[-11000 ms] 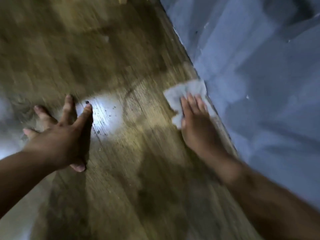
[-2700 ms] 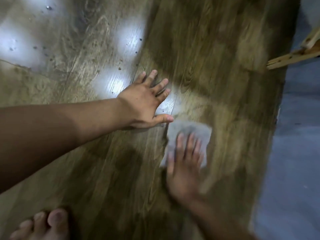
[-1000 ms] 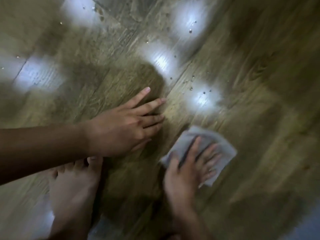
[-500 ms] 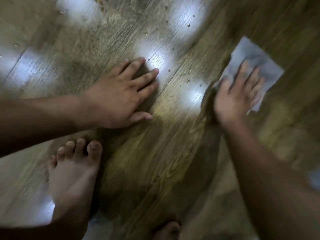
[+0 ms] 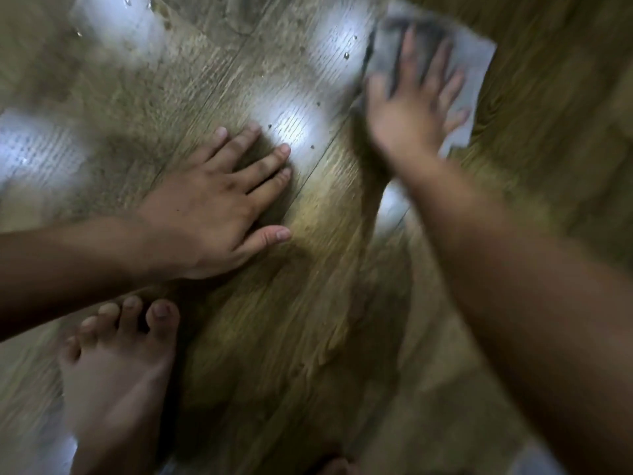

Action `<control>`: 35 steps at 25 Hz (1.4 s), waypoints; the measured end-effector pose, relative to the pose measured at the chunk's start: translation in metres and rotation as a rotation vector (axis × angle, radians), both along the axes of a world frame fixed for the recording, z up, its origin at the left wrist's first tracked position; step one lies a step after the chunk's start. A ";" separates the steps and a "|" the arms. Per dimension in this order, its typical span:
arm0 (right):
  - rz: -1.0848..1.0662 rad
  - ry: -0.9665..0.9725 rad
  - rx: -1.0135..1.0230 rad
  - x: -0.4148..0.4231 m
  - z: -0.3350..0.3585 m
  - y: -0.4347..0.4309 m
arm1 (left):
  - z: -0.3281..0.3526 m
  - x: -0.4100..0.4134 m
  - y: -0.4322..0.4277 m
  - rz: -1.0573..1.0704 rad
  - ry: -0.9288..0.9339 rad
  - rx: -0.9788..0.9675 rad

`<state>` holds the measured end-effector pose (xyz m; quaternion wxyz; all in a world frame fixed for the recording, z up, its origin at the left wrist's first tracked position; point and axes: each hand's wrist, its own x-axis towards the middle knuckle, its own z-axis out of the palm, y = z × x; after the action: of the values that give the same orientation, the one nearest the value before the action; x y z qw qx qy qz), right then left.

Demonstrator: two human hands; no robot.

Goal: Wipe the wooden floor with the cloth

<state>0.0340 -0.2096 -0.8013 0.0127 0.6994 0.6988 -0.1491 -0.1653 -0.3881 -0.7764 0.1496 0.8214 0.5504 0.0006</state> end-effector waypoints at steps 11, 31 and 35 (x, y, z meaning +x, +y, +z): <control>0.103 -0.005 -0.140 -0.020 0.022 -0.279 | -0.003 0.001 -0.001 -0.002 -0.046 -0.018; 0.034 -0.047 0.090 0.010 0.005 -0.154 | -0.008 -0.003 0.002 -0.041 0.004 0.054; 0.253 0.177 -0.371 0.006 0.042 -0.328 | -0.012 -0.002 -0.001 -0.020 0.018 0.098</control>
<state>0.0395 -0.5375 -0.7596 0.0982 0.5763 0.7399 -0.3329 -0.1677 -0.3887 -0.7879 0.1044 0.8332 0.5427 0.0187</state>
